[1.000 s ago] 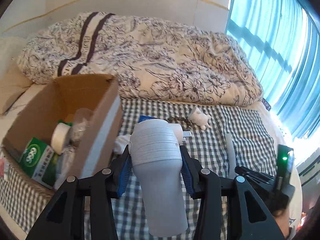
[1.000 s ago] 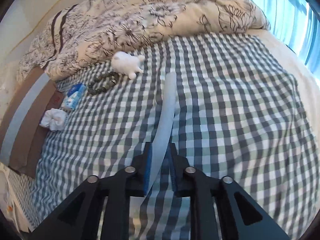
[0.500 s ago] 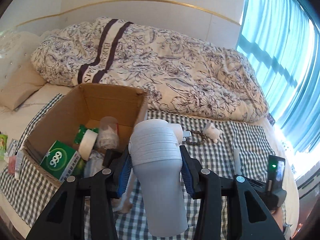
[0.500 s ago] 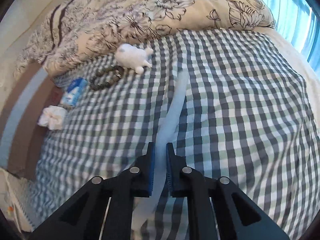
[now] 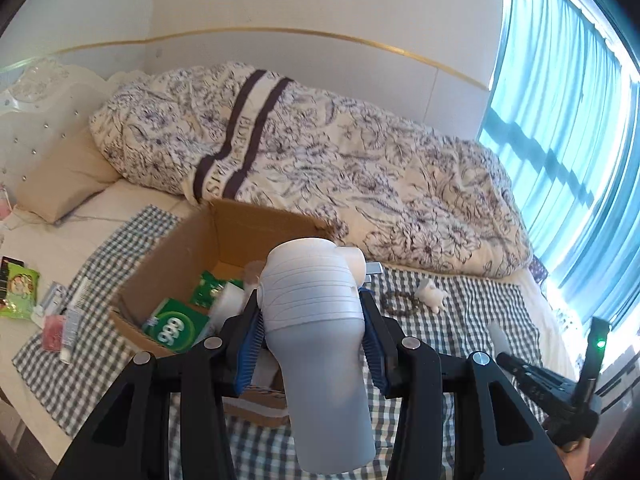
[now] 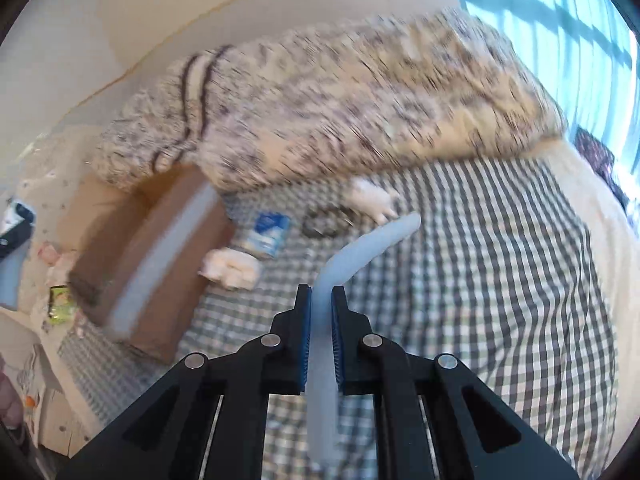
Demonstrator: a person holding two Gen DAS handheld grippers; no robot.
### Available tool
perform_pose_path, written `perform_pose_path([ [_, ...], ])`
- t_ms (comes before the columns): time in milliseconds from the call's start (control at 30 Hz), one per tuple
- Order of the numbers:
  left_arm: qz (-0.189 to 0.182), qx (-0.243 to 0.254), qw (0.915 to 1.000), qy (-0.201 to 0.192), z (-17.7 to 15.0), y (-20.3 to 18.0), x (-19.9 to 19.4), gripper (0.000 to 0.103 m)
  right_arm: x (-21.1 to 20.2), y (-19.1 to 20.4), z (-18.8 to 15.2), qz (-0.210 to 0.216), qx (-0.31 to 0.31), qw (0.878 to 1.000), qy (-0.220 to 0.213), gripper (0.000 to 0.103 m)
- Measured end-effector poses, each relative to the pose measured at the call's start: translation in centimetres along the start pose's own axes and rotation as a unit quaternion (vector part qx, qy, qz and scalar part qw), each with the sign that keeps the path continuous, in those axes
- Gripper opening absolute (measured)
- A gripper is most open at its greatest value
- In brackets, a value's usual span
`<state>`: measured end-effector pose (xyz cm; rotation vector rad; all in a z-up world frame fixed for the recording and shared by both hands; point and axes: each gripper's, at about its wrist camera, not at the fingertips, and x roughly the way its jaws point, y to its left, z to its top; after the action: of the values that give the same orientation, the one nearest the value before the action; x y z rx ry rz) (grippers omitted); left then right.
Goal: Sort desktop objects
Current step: 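Lift and carry the bottle with the left gripper while the right carries the tube to the box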
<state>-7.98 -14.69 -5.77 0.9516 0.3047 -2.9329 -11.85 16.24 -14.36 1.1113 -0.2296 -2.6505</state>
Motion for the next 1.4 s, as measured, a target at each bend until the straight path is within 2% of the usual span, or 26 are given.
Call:
perform_pose_path([
  [400,0.026,0.005,0.999,-0.036,2.1,4.7,-4.8,0.046,-6.9,11.0,4.0,0.06,-0.07,0.992,-0.088,0.009],
  [733,0.042,0.02,0.9974,-0.055,4.0,6.5,-6.5,0.046,-8.8,18.9,6.6,0.101,-0.13,0.978,-0.126,0.009],
  [933,0.048,0.025,0.9971,-0.053,4.8,7.7,-5.6,0.046,-7.2,22.8,8.0,0.125,-0.158,0.972,-0.122,0.009],
  [1067,0.053,0.029,0.9977,-0.032,5.0,8.4,-3.4,0.046,-5.1,24.7,8.5,0.146,-0.171,0.968,-0.113,0.009],
  [1233,0.048,0.034,0.9983,-0.003,4.4,9.1,0.2,0.046,-1.1,26.6,8.6,0.143,-0.19,0.967,-0.089,0.009],
  [1400,0.041,0.032,0.9982,0.03,4.2,10.1,4.3,0.046,4.3,27.3,8.5,0.143,-0.193,0.97,-0.043,0.01],
])
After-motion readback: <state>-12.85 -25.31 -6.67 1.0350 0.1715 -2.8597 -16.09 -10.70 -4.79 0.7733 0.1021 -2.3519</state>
